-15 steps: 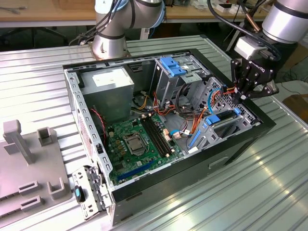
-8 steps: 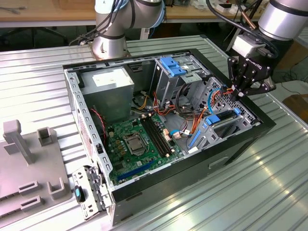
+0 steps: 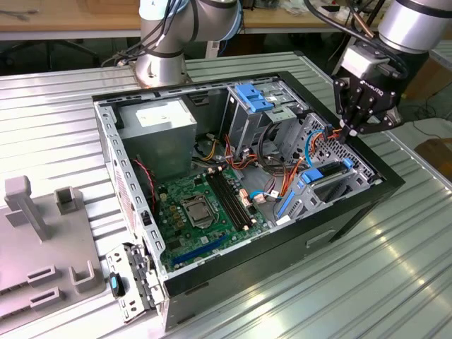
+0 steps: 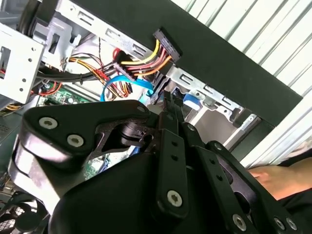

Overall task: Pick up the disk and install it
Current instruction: 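Insert the first disk wire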

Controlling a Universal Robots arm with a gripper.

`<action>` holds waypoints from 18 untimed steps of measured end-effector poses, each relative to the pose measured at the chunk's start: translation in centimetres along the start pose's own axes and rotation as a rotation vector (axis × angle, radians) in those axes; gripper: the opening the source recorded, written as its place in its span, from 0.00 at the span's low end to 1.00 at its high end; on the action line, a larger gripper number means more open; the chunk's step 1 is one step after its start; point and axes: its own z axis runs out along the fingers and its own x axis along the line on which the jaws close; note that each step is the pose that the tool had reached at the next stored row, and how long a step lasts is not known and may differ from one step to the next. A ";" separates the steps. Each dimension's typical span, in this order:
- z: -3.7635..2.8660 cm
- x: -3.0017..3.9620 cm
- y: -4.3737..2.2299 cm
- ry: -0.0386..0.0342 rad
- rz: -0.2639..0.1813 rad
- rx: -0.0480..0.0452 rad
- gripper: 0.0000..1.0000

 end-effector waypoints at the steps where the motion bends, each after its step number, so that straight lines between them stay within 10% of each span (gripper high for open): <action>1: 0.00 -0.06 -0.02 -0.0004 -0.005 0.0002 0.11; 18: 0.00 -0.20 -0.06 -0.0261 -0.393 0.0170 0.11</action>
